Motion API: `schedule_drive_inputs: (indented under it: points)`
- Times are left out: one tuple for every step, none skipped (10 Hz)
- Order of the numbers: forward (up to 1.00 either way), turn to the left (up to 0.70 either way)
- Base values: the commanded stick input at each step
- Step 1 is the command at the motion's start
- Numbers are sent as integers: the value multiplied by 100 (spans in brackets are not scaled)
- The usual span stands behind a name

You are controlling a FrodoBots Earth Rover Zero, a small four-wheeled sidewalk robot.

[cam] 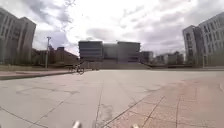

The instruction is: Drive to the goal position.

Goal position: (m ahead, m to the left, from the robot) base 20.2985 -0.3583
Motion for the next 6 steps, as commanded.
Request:
schedule_drive_inputs:
  points:
    - [6, 0]
    - [6, 0]
    - [6, 0]
    - [6, 0]
    - [6, 0]
    - [6, 0]
